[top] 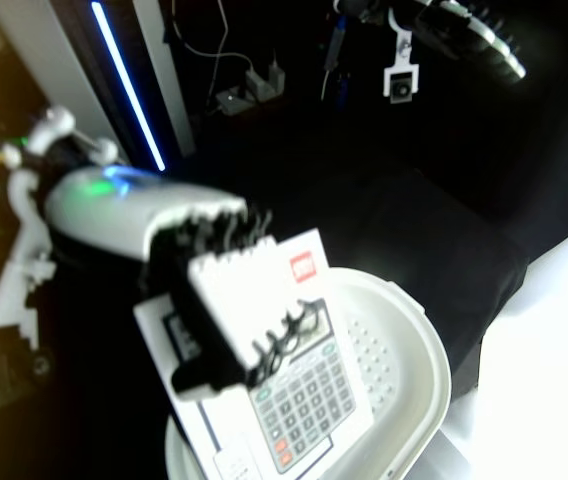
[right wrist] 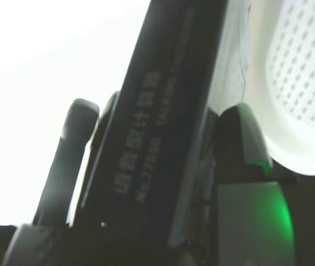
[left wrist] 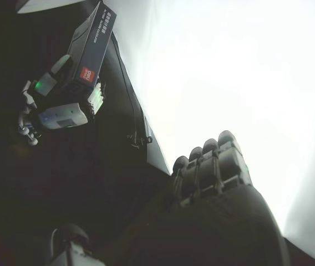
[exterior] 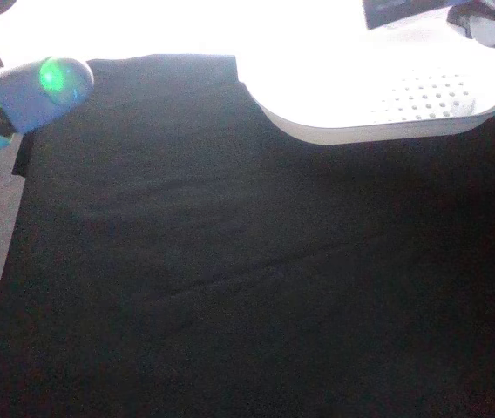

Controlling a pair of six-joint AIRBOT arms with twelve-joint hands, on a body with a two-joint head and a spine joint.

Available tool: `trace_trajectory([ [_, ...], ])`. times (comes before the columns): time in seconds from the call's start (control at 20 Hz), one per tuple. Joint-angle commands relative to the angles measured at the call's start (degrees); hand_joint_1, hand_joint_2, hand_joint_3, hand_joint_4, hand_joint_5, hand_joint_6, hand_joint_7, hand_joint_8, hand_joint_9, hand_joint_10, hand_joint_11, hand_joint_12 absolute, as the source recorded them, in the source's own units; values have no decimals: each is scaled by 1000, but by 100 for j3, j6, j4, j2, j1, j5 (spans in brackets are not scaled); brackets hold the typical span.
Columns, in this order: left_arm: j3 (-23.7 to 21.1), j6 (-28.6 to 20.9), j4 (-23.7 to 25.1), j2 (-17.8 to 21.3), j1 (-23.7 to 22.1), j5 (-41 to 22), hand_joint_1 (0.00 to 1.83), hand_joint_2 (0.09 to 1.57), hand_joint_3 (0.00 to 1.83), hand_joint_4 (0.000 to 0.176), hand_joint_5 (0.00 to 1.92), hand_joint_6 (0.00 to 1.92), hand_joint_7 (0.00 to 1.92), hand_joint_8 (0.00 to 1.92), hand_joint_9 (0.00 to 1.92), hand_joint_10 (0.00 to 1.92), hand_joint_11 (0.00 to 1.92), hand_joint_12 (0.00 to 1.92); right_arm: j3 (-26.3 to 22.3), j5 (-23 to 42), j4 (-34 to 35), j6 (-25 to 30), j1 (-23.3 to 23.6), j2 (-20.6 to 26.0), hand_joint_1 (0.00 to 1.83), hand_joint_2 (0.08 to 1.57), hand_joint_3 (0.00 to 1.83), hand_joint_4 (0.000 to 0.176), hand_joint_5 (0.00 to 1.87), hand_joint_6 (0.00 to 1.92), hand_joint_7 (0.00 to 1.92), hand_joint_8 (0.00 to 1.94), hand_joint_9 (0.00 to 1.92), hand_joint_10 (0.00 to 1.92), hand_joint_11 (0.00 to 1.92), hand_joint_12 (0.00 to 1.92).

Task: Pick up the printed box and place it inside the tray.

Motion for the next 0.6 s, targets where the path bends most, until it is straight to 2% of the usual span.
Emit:
trace_trajectory([
  [0.0, 5, -75, -107, 61, 29, -719, 0, 808, 0, 0, 0, 0, 0, 0, 0, 0, 0, 0, 58, 762, -84, -100, 24, 21, 1258, 1142, 1, 0, 928, 794, 961, 1304, 951, 1430, 912, 1735],
  [0.05, 2, -94, -134, 68, 70, -745, 0, 808, 0, 0, 0, 0, 0, 0, 0, 0, 0, 0, 72, 763, -72, -100, 24, 7, 1258, 1142, 1, 0, 928, 794, 961, 1304, 951, 1430, 912, 1735],
  [0.1, -8, -113, -183, 81, 147, -792, 0, 814, 3, 0, 0, 0, 0, 0, 0, 0, 0, 0, 111, 763, -55, -100, 23, -30, 1264, 1167, 1, 0, 900, 813, 887, 1414, 888, 1665, 891, 1856],
  [0.15, -17, -118, -216, 86, 195, -823, 0, 814, 3, 0, 0, 0, 0, 0, 0, 0, 0, 0, 152, 762, -11, -100, 14, -68, 1264, 1167, 1, 0, 900, 813, 887, 1414, 888, 1665, 891, 1856],
  [0.2, -19, -118, -225, 86, 216, -831, 0, 814, 2, 0, 0, 0, 0, 0, 0, 0, 0, 0, 203, 763, 82, -99, -26, -114, 1247, 1162, 0, 0, 907, 810, 914, 1391, 813, 1598, 739, 1831],
  [0.25, -19, -118, -224, 84, 221, -822, 0, 813, 2, 0, 0, 0, 0, 0, 0, 0, 0, 0, 225, 762, 116, -98, -53, -140, 1080, 1016, 0, 0, 804, 500, 850, 791, 701, 1021, 387, 1416],
  [0.3, -20, -118, -224, 84, 235, -817, 0, 813, 2, 0, 0, 0, 0, 0, 0, 0, 0, 0, 246, 762, 150, -98, -89, -166, 1080, 1016, 0, 0, 804, 500, 850, 791, 701, 1021, 387, 1416],
  [0.35, -21, -118, -224, 83, 254, -812, 0, 813, 2, 0, 0, 0, 0, 0, 0, 0, 0, 0, 266, 762, 178, -97, -127, -200, 941, 954, 0, 0, 719, 227, 831, 351, 650, 534, 227, 1170],
  [0.4, -22, -118, -238, 83, 289, -814, 0, 808, 0, 0, 0, 0, 0, 0, 0, 0, 0, 0, 271, 763, 183, -95, -157, -237, 596, 879, 0, 159, 75, 10, 349, 22, 243, 86, 8, 341],
  [0.45, -23, -118, -254, 83, 306, -820, 0, 803, 0, 0, 0, 0, 0, 0, 0, 0, 0, 0, 270, 763, 185, -94, -164, -248, 579, 831, 0, 173, 14, 1, 69, 4, 48, 16, 1, 67],
  [0.5, -23, -118, -265, 80, 321, -823, 0, 803, 0, 0, 0, 0, 0, 0, 0, 0, 0, 0, 270, 763, 186, -83, -176, -265, 579, 831, 0, 173, 14, 1, 69, 4, 48, 16, 1, 67],
  [0.55, -23, -118, -270, 76, 333, -822, 0, 805, 0, 0, 0, 0, 0, 0, 0, 0, 0, 0, 267, 763, 186, -71, -179, -276, 581, 758, 0, 175, 2, 0, 13, 0, 9, 2, 0, 13],
])
